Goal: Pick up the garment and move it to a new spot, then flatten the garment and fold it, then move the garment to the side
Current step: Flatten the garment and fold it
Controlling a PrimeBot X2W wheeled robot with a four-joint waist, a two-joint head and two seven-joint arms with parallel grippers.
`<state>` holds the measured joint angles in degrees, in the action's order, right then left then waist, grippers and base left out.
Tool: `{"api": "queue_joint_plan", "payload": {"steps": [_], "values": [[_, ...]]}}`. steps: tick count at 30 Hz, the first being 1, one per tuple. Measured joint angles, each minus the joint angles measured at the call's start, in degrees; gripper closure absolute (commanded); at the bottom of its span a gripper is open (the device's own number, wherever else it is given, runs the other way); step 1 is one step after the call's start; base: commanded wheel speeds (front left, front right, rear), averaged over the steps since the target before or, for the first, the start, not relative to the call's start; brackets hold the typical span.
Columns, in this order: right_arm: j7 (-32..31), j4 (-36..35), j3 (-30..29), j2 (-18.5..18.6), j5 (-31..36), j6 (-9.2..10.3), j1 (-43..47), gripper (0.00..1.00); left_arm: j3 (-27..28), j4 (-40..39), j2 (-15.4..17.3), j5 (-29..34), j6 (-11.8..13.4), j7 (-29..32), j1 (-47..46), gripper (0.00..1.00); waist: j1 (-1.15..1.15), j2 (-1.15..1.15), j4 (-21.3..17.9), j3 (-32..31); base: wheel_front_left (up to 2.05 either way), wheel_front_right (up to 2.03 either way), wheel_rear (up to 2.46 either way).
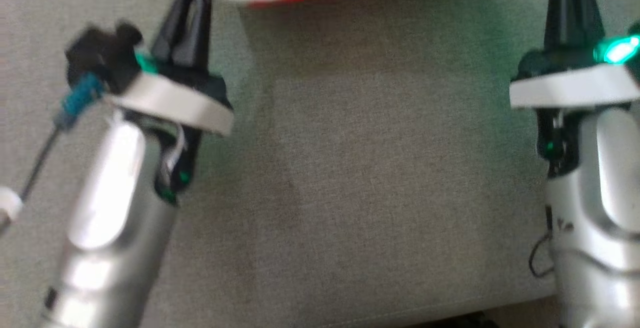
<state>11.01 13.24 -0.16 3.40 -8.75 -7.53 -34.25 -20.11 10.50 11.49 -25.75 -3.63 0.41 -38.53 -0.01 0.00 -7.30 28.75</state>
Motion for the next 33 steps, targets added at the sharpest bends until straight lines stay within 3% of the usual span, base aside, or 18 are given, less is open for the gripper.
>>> {"api": "queue_joint_plan", "payload": {"steps": [9, 22, 28, 33], "values": [[0.01, -9.65, -2.42, -0.46, -0.34, 0.0, 15.87, 1.0, -2.54, -7.89, -1.97, -1.62, 2.81, -2.09, 15.84, 1.0, -0.01, 0.0, 1.78, -6.24, 0.0, 0.0, 0.0], [-9.59, -30.8, -5.15, -0.85, 0.84, 0.0, 39.33, 1.0, -6.15, -22.59, -0.64, -2.5, 7.88, 0.1, 37.16, 1.0, -0.02, 0.01, 2.36, -17.26, 0.0, 0.0, 0.0], [-11.98, -31.45, -6.5, -0.91, 0.91, 0.0, 41.6, 1.0, -8.25, -23.24, -0.96, -2.6, 8.26, 0.6, 39.29, 1.0, 0.01, 0.0, 4.0, -16.37, 0.0, 0.0, 0.0], [-12.56, -26.02, -7.38, -0.93, 1.21, 0.0, 38.33, 1.0, -9.99, -19.17, -2.81, -3.87, 7.92, 1.6, 38.4, 1.0, 0.01, 0.0, 5.72, -13.69, 0.0, 0.0, 0.0]]}}
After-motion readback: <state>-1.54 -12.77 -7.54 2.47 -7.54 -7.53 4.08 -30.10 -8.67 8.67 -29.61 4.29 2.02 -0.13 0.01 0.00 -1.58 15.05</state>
